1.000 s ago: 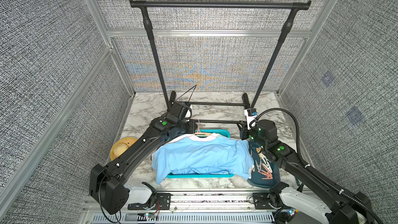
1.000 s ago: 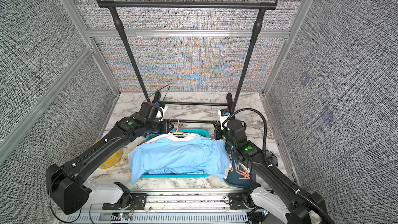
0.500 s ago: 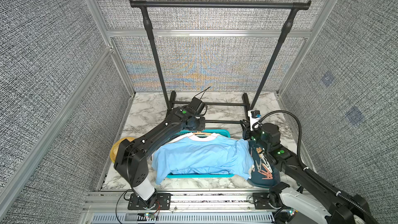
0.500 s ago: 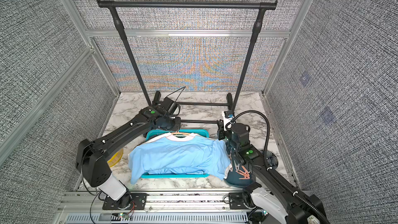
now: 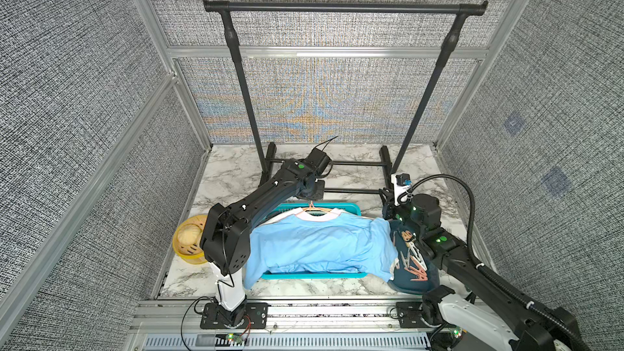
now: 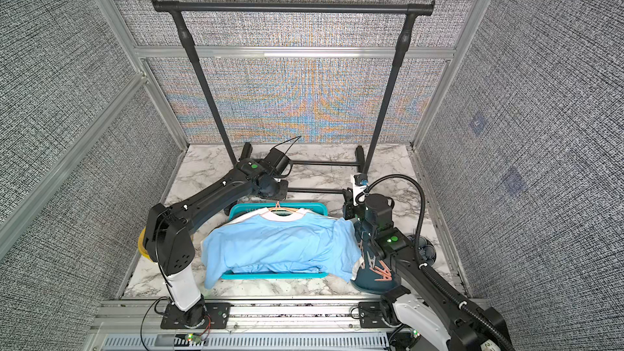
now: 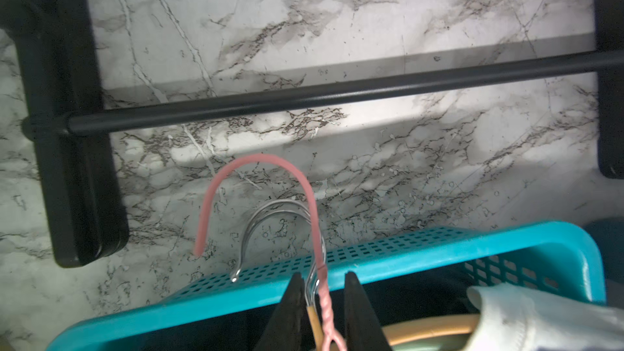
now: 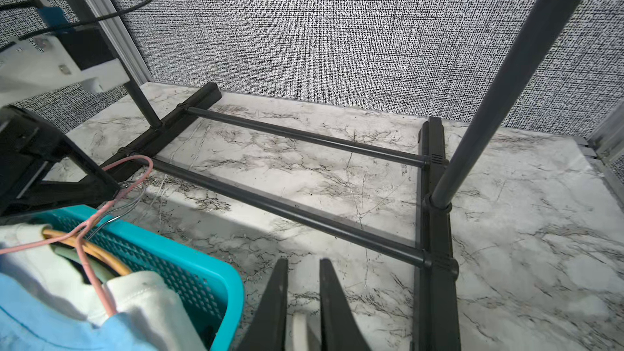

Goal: Use clothespins to secure the t-shirt on both sides of the hanger
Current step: Pick up the hanger from the basket.

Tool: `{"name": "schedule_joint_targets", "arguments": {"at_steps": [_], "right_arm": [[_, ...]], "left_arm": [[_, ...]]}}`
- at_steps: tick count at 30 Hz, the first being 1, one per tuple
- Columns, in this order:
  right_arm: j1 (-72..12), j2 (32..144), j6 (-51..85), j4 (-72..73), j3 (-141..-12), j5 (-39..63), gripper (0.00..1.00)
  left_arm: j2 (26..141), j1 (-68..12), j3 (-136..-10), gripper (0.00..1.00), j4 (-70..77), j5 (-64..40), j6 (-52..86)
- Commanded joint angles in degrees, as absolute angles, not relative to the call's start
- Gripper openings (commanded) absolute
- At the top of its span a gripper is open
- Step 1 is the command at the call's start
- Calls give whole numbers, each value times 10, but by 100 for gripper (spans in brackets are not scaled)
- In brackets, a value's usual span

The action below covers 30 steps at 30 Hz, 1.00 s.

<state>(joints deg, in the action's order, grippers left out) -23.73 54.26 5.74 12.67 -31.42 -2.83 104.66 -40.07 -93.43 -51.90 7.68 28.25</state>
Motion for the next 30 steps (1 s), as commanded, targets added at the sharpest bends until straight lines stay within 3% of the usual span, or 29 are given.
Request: {"name": "schedule_joint_targets", "arguments": {"at_steps": [1, 15, 30], "right_arm": [[-237, 543, 66, 147, -315, -32, 0], [-237, 548, 69, 143, -320, -35, 0], [-237, 520, 70, 130, -327, -14, 0]], "left_arm": [[1042, -401, -925, 27, -518, 96, 274], [1097, -402, -951, 24, -517, 38, 278], [1042, -402, -918, 7, -454, 22, 271]]}}
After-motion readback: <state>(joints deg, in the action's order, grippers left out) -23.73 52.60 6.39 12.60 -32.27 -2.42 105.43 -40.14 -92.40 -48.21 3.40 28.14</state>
